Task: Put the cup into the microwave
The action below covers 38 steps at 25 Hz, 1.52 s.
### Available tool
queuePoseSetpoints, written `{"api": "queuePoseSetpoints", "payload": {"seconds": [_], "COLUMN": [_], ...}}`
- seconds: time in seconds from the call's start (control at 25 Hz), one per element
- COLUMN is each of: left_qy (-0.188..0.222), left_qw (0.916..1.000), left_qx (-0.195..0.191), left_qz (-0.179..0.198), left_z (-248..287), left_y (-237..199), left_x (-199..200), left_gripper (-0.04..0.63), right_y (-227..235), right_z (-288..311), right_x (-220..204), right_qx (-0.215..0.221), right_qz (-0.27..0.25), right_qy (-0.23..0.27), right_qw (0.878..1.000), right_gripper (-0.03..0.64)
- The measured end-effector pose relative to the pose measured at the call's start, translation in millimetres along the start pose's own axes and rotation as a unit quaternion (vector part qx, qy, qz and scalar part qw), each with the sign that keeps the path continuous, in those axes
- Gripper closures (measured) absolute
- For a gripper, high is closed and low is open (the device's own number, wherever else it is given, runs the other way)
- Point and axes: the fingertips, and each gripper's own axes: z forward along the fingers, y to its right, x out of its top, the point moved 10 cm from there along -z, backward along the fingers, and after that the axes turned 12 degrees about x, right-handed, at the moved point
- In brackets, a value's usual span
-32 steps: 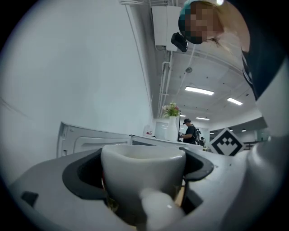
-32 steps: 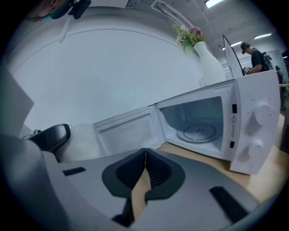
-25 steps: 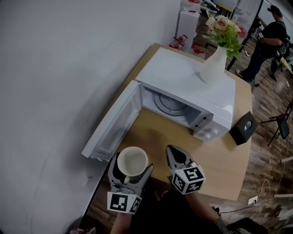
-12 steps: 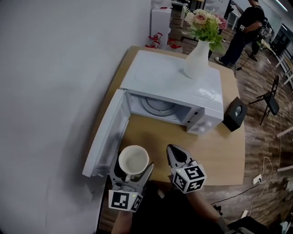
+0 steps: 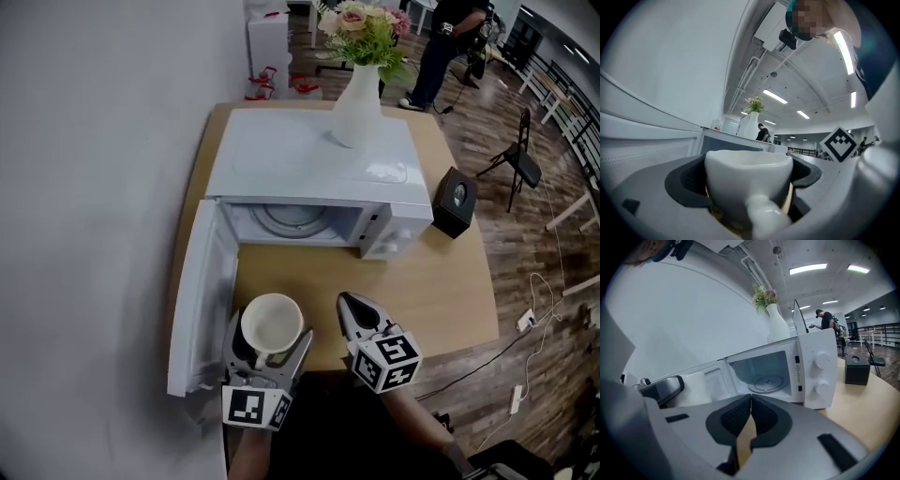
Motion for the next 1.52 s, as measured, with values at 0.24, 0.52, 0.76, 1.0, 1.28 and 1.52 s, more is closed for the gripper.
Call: {"api": "queuePoseSetpoints", "payload": {"seconds": [0.24, 0.52, 0.76, 1.0, 1.28, 1.52], "left_qy": [-0.012, -0.019, -0.017, -0.015, -0.016, -0.018], "left_qw": [0.9994, 0.9984, 0.9989, 0.9995, 0.9998, 0.9998], "left_qx": [-0.034, -0.051, -0.044, -0.027, -0.011, 0.004], "left_qz": [-0.003, -0.011, -0.005, -0.004, -0.009, -0.012], "left_z": [17, 46, 75, 105, 139, 161], "left_y": [1, 3, 3, 0, -9, -21], "left_x": [-7, -12, -18, -26, -38, -44], "left_gripper": [0.115, 0.115, 0.115, 0.115, 0.115, 0.115], "right_y": [9, 23, 42, 58, 72, 76], "right_z": [-8, -7, -4, 5, 25, 40], "right_x": [-5, -4, 0, 3, 5, 8], "right_qx": [-0.037, -0.057, -0.06, -0.054, -0.034, -0.019], "right_qz": [0.014, 0.023, 0.024, 0.029, 0.021, 0.022], "right_qy": [0.004, 0.001, -0.003, -0.011, -0.029, -0.042], "right_qw": [0.999, 0.998, 0.998, 0.998, 0.999, 0.999], "right_gripper": [0.623, 0.623, 0.623, 0.623, 0.623, 0.623]}}
